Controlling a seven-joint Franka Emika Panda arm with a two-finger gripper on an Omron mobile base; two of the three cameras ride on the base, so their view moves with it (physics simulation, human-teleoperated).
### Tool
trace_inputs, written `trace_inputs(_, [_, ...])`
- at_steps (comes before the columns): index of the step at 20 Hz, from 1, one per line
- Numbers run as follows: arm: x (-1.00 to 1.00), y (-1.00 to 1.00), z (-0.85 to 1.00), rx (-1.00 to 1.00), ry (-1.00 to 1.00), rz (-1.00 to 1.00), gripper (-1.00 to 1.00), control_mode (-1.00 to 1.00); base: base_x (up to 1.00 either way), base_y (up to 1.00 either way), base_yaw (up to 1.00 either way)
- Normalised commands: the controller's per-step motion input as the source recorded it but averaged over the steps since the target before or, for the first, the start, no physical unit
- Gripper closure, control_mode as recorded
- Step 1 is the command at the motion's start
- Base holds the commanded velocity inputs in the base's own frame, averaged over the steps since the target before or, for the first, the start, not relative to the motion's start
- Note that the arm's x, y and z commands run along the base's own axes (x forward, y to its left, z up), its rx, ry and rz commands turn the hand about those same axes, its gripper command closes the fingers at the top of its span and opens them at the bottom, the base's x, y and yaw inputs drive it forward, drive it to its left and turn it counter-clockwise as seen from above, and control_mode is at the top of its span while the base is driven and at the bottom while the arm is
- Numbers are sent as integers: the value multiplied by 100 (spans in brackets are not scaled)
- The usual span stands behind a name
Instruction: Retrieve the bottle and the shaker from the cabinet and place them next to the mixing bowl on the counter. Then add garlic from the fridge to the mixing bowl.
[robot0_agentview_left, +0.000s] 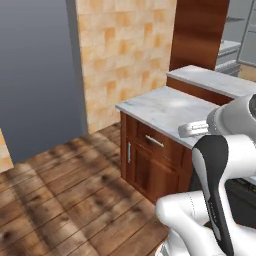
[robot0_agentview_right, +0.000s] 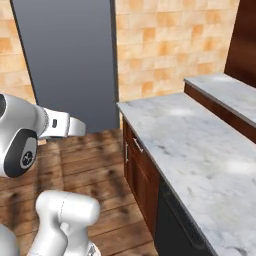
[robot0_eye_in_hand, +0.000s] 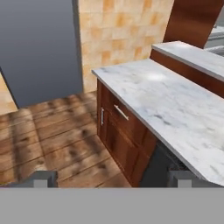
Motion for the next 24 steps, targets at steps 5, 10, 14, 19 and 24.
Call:
trace_inputs(5, [0, 0, 0, 0, 0, 0, -100, 100, 100, 100, 0])
trace_inputs(10, [0, 0, 0, 0, 0, 0, -100, 100, 100, 100, 0])
trace_inputs(14, [0, 0, 0, 0, 0, 0, -100, 100, 100, 100, 0])
trace_inputs(19, [0, 0, 0, 0, 0, 0, -100, 100, 100, 61, -19])
trace_inputs(24, [0, 0, 0, 0, 0, 0, -100, 100, 100, 66, -41])
